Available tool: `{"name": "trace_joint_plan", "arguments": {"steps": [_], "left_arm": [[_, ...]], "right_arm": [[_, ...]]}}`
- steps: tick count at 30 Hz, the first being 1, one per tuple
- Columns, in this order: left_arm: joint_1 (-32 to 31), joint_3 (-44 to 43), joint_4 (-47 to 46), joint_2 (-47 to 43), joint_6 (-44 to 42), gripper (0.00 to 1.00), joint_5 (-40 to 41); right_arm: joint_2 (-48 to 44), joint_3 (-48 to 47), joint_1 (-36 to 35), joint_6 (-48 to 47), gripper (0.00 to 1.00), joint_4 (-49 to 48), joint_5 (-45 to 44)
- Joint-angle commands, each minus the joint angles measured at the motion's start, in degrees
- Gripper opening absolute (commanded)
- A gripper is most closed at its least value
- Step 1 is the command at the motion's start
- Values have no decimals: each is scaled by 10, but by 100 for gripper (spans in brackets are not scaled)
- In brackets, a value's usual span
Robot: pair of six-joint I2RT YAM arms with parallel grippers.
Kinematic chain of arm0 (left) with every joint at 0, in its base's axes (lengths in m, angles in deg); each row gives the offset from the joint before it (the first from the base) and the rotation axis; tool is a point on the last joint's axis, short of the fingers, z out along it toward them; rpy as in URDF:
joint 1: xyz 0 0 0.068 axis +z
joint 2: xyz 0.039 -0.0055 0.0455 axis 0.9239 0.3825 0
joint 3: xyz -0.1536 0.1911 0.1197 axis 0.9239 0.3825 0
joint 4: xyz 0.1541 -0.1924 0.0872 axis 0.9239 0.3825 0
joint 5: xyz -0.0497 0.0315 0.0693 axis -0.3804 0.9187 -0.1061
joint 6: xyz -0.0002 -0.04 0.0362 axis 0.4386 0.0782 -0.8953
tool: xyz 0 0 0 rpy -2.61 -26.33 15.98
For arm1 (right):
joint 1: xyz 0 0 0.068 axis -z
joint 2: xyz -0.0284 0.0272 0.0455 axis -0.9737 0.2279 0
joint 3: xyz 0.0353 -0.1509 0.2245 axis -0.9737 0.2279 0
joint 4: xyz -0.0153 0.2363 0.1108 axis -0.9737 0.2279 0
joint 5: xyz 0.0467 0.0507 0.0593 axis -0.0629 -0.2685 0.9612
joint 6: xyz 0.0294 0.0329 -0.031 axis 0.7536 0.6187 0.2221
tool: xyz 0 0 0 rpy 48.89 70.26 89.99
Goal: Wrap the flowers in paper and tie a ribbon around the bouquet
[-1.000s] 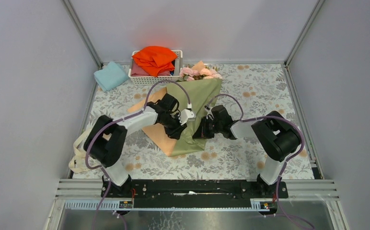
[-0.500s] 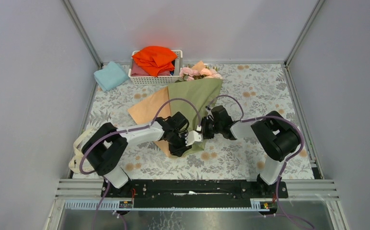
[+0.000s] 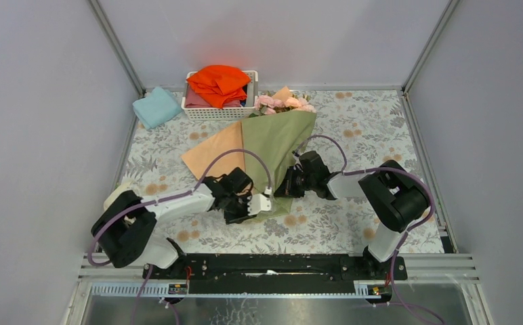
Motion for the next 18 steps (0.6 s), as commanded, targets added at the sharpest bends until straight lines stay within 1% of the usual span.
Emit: {"name": "trace_joint_plan", "arguments": {"steps": [1,2,3,4,5,7,9,11,13,15,18], "left_arm": [[79,-13,134,-51,-28,32,-1],[118,-34,150,-64,-31,37,-27],[169,-59,160,-71,-32,43,-51],[227,-83,161,-75,-17,55,-74],[281,-103,148,-76,13,63,-92],[387,-136,102,-66,110,74,-103],[478,-156,62,-43,207,81,-120],[553,-155,15,-11,289,89,-154],[596,-143,-31,18,354,98,-167],[609,-134,-65,46,390,99,-165],[610,-123,-108,90,423,99,-160]], "right_arm": [[11,13,-4,-40,3,88,-58],[13,10,-6,-41,3,91,-58],[15,7,-8,-43,3,92,-58],[17,4,-10,-45,3,93,-58],[18,2,-11,-46,3,93,-58],[22,-3,-14,-48,3,93,-58],[26,-6,-16,-50,3,93,-58],[30,-10,-17,-52,3,92,-58],[34,-12,-17,-53,3,92,-58],[38,-16,-18,-55,3,92,-54],[42,-18,-19,-57,3,89,-51]]}}
